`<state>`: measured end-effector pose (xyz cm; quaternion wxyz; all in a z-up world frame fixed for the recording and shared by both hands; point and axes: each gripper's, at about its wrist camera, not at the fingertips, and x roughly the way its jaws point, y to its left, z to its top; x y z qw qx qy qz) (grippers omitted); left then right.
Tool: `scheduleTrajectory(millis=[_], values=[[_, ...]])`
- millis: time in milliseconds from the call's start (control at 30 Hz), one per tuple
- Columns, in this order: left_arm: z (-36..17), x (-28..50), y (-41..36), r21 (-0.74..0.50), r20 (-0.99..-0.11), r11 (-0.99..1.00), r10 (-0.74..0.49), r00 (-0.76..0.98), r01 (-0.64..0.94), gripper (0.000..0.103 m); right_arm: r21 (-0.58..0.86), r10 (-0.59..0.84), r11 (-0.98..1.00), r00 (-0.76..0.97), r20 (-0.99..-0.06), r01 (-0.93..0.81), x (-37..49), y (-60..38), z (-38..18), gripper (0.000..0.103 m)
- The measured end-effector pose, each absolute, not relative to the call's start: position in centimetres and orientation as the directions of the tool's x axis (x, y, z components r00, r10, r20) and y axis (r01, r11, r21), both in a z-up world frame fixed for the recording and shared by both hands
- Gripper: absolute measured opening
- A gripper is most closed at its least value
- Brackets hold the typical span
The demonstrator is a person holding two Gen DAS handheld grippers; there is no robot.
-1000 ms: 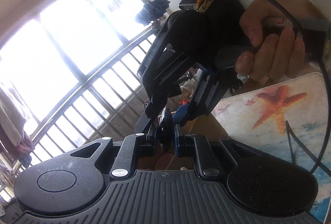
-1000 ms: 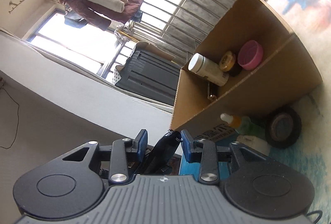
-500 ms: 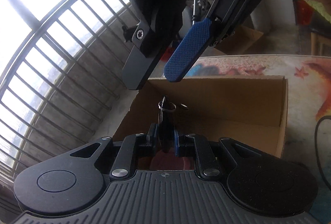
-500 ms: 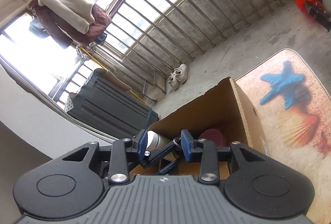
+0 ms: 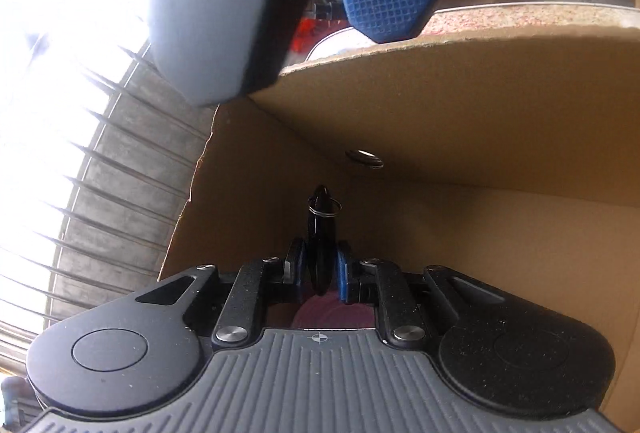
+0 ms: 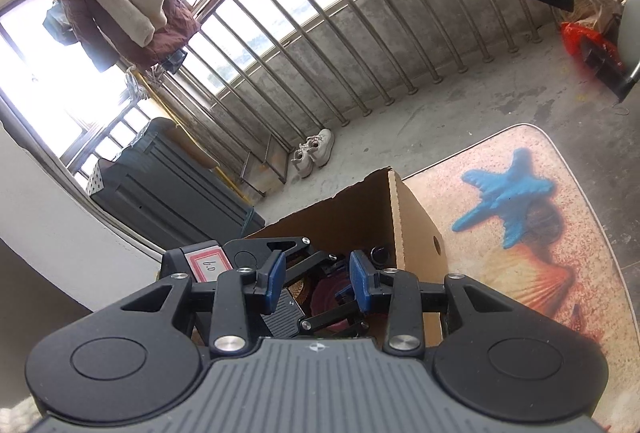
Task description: Organize rigid objects
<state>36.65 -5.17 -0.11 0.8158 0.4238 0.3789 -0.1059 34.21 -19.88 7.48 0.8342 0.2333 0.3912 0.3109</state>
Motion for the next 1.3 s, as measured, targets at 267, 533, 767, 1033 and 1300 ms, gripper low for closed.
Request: scheduleTrajectory(millis=[267, 533, 767, 1033, 1300], values=[[0.4, 36.7, -5.5, 0.567, -0.741, 0.648, 0.132, 0.659, 0.508, 0.026, 0.629, 0.697, 0.705, 0.487, -0.526, -0.328, 34.5, -20.2, 6.2, 0.038], [1.3, 36.3, -5.0, 0.562, -0.741, 0.67, 0.147, 0.655, 0.486, 0.019, 0.626, 0.69, 0.709, 0.502, -0.522, -0.324, 34.2, -20.5, 6.1, 0.038], [3.7, 35.7, -3.2, 0.567, -0.718, 0.684, 0.136, 0.683, 0.46, 0.02, 0.606, 0.676, 0.723, 0.52, -0.523, -0.33, 33.8, -20.5, 6.7, 0.038], [12.6, 22.3, -0.5, 0.479, -0.568, 0.819, 0.015, 0.823, 0.315, 0.021, 0.545, 0.682, 0.725, 0.544, -0.488, -0.421, 29.9, -20.8, 9.3, 0.038], [11.9, 10.7, -0.2, 0.186, -0.517, 0.93, -0.182, 0.836, 0.318, 0.032, 0.537, 0.739, 0.672, 0.508, -0.442, -0.51, 22.9, -21.3, 9.9, 0.038]])
